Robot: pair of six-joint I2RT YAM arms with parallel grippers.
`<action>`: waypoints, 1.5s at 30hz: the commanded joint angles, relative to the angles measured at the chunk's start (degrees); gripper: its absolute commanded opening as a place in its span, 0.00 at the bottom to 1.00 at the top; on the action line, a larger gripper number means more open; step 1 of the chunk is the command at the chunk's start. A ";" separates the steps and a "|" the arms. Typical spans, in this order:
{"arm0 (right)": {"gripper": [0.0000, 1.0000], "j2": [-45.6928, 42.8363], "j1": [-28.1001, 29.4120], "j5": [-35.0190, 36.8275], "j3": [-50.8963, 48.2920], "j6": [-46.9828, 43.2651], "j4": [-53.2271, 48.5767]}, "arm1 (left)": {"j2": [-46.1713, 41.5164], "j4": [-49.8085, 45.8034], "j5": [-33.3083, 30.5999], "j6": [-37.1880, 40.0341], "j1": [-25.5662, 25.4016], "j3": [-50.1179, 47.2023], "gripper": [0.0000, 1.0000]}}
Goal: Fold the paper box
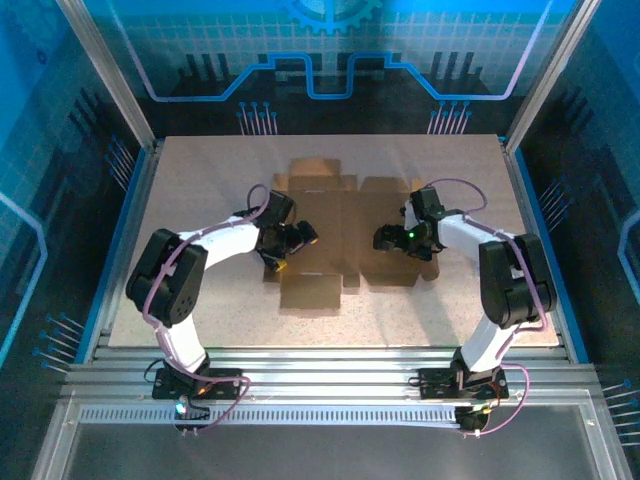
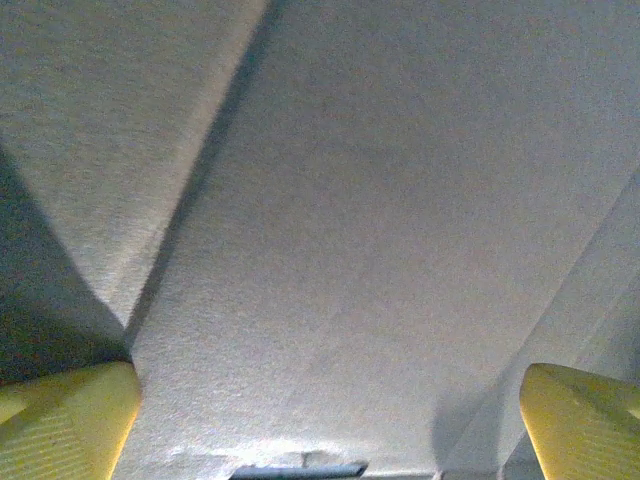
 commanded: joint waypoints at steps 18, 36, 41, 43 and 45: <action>1.00 -9.97 33.77 7.52 -10.19 22.17 6.66 | 12.58 -3.08 -1.89 9.40 3.69 23.45 0.99; 1.00 -19.08 17.36 6.07 -8.89 4.69 -4.66 | -9.43 -7.08 1.91 4.74 -0.38 -0.41 0.99; 1.00 -19.47 9.25 3.38 -11.83 3.02 -4.79 | -8.57 -4.09 1.84 1.49 -5.51 -1.95 0.99; 1.00 -19.54 7.16 3.23 -12.81 2.74 -4.59 | -7.53 -3.46 1.29 1.14 -7.09 -1.26 1.00; 1.00 -19.28 5.54 2.94 -13.51 2.60 -4.46 | -6.43 -3.14 1.24 0.95 -8.34 -0.21 0.99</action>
